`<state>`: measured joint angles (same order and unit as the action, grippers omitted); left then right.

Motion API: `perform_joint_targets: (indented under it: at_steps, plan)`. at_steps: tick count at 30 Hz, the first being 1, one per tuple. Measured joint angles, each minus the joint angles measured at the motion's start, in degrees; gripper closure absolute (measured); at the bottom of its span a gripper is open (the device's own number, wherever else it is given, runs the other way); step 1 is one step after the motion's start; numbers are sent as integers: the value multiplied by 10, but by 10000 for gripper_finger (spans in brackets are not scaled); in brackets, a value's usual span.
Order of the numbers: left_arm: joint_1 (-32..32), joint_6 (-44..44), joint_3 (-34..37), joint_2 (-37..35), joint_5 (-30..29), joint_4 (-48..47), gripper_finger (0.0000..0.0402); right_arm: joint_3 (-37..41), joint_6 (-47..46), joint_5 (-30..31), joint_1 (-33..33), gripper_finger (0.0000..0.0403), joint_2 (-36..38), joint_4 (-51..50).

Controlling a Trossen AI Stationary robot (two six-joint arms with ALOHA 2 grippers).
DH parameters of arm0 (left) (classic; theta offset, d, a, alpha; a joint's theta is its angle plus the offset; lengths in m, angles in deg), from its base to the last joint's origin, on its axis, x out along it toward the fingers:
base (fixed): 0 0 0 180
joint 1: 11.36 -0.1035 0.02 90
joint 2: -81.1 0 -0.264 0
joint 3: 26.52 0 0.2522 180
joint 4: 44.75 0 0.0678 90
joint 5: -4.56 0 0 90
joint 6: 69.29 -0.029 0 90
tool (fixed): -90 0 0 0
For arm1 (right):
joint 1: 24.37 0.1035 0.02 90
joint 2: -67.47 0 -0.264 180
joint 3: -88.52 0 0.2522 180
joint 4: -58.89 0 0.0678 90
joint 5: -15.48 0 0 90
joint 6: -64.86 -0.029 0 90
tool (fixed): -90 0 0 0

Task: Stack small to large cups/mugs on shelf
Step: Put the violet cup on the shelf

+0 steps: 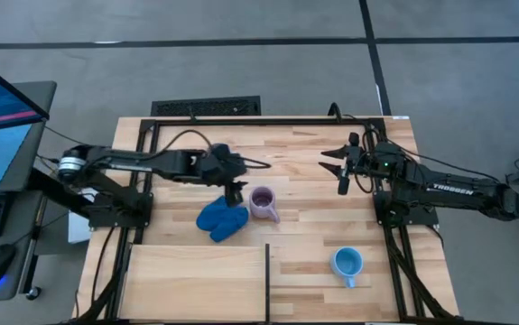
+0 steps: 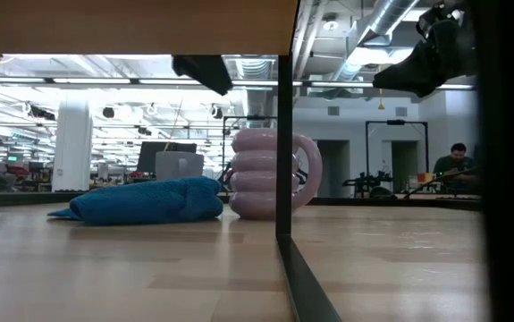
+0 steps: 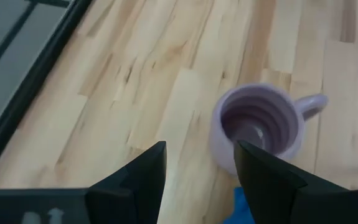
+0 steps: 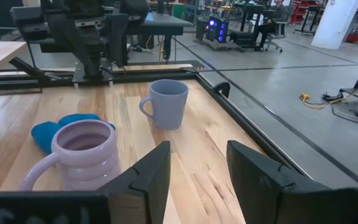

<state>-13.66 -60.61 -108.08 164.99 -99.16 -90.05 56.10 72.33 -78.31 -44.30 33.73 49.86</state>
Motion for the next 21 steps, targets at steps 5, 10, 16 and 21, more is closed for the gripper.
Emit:
perform_joint_targets:
  at_steps: [5, 10, 16, 21]
  plan:
    - [0, 22, -63, 57, 27, -40, 221, 0, 0, 0, 0, 225, 0, 0]
    - [0, 47, -107, 101, 44, -78, 221, 0, 0, 0, 0, 222, 0, 0]
    - [0, 76, -120, 128, 75, -81, 221, 0, 0, 0, 0, 225, 0, 5]
    - [0, 89, -120, 129, 75, -80, 221, 0, -1, 0, 0, 224, 0, 5]
